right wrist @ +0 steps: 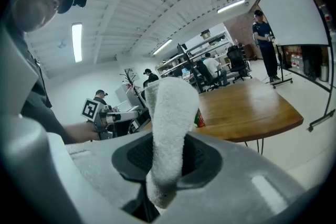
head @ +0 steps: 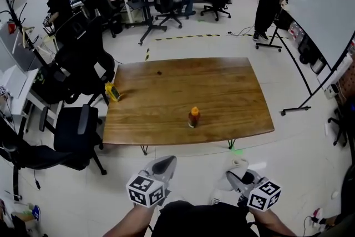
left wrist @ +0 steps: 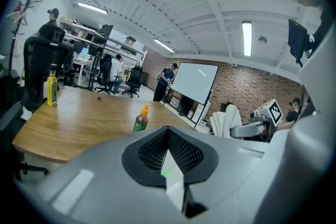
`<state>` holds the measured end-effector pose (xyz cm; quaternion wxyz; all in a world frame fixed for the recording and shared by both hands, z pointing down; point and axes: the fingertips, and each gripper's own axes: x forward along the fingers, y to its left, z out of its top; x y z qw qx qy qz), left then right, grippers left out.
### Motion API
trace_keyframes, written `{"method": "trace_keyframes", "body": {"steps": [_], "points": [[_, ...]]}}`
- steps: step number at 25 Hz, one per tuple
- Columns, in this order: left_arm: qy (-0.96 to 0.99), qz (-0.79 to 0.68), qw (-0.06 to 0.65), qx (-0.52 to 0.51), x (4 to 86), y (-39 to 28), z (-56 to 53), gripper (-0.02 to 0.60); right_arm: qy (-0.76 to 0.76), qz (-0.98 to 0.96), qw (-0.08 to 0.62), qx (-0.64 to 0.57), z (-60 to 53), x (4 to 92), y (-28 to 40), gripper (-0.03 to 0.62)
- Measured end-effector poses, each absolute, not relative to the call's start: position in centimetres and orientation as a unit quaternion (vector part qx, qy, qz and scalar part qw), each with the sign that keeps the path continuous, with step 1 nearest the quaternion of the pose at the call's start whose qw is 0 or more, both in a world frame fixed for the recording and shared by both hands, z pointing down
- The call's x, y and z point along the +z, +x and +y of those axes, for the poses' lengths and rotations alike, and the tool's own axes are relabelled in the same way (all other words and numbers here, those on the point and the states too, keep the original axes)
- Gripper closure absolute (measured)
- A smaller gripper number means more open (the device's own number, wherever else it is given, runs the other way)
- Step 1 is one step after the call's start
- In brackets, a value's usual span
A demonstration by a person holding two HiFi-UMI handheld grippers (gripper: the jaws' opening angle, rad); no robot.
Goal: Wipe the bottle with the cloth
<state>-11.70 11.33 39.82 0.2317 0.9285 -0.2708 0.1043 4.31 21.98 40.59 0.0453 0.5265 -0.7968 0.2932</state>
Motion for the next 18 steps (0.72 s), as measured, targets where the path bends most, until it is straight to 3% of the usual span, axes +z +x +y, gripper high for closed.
{"method": "trace_keyframes", "body": {"steps": [18], "points": [[0.92,-0.305,0.233,0.084,39.2,-9.6,12.2,0.565,0.488,-0.823,0.061,0.285,20.6,40.4,6.6,0.52]]}}
